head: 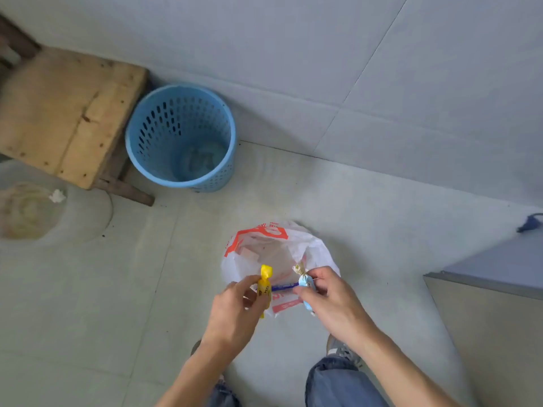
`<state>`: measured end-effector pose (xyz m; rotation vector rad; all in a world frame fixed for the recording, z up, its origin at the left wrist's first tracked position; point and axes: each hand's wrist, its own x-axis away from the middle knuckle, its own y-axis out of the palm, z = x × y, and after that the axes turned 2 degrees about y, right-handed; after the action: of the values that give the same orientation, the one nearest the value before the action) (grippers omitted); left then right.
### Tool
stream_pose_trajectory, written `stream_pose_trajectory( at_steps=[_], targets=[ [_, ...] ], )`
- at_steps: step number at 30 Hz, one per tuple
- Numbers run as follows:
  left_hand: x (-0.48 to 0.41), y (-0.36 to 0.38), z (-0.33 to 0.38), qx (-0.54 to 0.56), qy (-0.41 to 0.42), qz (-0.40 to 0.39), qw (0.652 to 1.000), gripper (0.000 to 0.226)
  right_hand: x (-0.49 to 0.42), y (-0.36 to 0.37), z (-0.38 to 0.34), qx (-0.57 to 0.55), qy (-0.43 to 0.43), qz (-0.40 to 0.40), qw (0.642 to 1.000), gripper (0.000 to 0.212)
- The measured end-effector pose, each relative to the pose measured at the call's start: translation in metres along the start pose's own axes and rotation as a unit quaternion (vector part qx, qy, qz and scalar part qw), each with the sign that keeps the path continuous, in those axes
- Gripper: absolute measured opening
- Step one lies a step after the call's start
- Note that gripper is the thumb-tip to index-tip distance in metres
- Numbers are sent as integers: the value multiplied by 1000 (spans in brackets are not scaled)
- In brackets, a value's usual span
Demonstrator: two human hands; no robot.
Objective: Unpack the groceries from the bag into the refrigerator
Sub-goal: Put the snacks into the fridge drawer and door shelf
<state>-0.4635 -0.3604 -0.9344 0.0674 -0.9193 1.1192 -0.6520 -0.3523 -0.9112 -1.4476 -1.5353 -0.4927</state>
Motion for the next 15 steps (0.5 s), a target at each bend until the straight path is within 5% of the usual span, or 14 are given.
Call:
stream_pose_trajectory(
  at_steps=[5, 15],
  targets=[
    [78, -64, 108, 100, -9, -12, 995, 14, 116, -42, -79, -99, -36, 18, 994, 12],
    [250, -131, 338, 168, 157, -154, 961, 22, 351, -139, -179, -249, -102, 104, 958, 28]
  ],
)
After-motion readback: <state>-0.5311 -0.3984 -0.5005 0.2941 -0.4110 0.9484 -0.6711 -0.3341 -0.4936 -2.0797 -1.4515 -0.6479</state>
